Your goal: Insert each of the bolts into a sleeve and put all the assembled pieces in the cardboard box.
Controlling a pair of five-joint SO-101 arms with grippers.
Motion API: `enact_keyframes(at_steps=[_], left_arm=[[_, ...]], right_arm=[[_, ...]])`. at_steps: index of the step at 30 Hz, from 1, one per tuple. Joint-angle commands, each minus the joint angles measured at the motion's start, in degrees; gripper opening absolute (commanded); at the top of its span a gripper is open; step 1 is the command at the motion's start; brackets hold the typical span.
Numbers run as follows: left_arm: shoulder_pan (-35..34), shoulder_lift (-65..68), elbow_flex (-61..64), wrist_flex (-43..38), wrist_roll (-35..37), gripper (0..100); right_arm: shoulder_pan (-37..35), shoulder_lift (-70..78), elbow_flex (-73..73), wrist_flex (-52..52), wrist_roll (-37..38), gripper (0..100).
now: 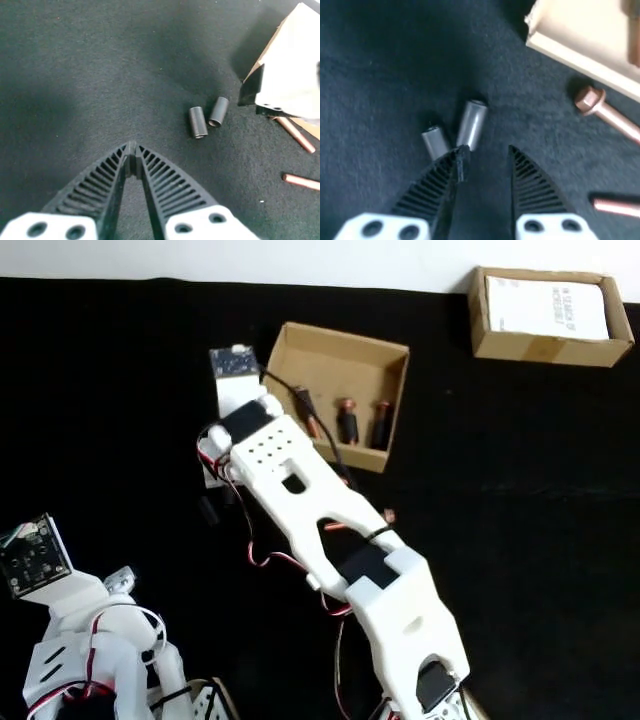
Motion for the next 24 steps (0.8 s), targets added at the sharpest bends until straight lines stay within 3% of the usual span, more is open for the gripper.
enact_keyframes(at_steps=[1,11,24], left_arm=[[-0.7,0.0,-1.8,0.2,-0.3,1],[-0.7,-0.1,-1.5,0.2,-0.3,1],[-0.7,-0.1,-1.5,0.2,-0.4,1]], right_arm=[[-0.3,-3.9,2.9,-3.6,-0.4,10.2],[-2.7,-3.5,9.5,-11.5,-0.7,10.4],[-2.9,10.0,-2.8,-8.8,-0.7,10.4]])
